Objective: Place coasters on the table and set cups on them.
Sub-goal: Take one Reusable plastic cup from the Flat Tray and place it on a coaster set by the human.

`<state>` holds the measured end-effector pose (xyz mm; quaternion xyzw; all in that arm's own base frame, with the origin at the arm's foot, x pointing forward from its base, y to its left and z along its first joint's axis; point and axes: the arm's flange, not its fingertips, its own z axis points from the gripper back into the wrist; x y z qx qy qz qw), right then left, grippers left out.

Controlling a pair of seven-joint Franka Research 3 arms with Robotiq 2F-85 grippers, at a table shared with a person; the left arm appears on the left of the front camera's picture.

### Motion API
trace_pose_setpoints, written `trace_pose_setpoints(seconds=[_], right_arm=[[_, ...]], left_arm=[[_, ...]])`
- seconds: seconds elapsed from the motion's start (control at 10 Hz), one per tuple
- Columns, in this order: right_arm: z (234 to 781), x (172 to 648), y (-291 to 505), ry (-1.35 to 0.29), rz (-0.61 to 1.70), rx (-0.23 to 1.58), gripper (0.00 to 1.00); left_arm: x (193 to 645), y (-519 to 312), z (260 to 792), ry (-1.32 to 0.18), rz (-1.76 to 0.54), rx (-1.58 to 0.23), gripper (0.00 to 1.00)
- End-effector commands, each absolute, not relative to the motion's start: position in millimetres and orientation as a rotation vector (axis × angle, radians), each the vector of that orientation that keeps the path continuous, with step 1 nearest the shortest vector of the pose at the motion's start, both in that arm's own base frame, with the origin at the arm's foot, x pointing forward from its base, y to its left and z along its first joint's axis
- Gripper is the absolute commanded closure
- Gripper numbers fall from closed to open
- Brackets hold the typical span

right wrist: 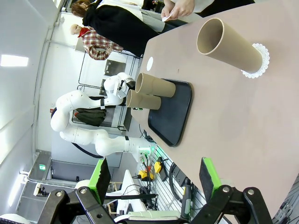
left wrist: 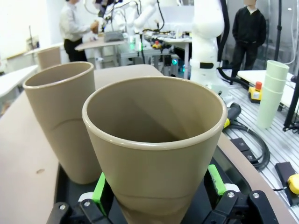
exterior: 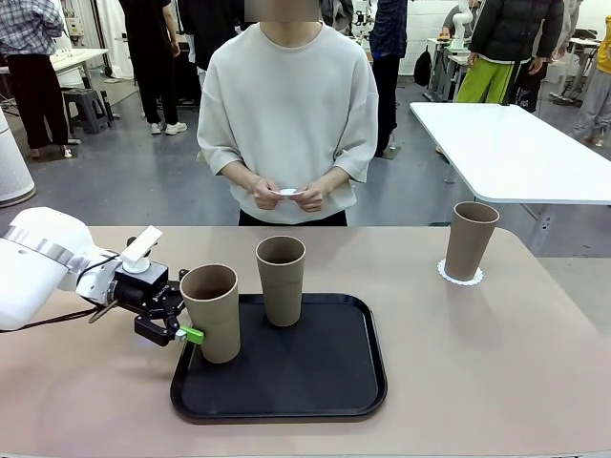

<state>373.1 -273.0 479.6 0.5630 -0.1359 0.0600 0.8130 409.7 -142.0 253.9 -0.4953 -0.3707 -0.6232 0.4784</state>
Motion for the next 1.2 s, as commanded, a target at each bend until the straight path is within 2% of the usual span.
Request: trace_pose_setpoints(seconds=[0.0, 0.9, 1.0, 1.1], right_arm=[[481, 373, -273, -0.282, 0.119, 1.206, 0.00], [481, 373, -273, -0.282, 0.119, 1.206, 0.00], [481, 373, -273, -0.282, 0.119, 1.206, 0.00], [481, 373, -273, -0.282, 0.119, 1.206, 0.00]], left_arm=[[410, -151, 248, -0.953, -1.537, -1.218, 0.00], [413, -166, 240, -0.958, -1.537, -1.231, 0.00], [413, -167, 240, -0.960, -1.542, -1.235, 0.55], [414, -168, 240, -0.963, -1.540, -1.236, 0.60]])
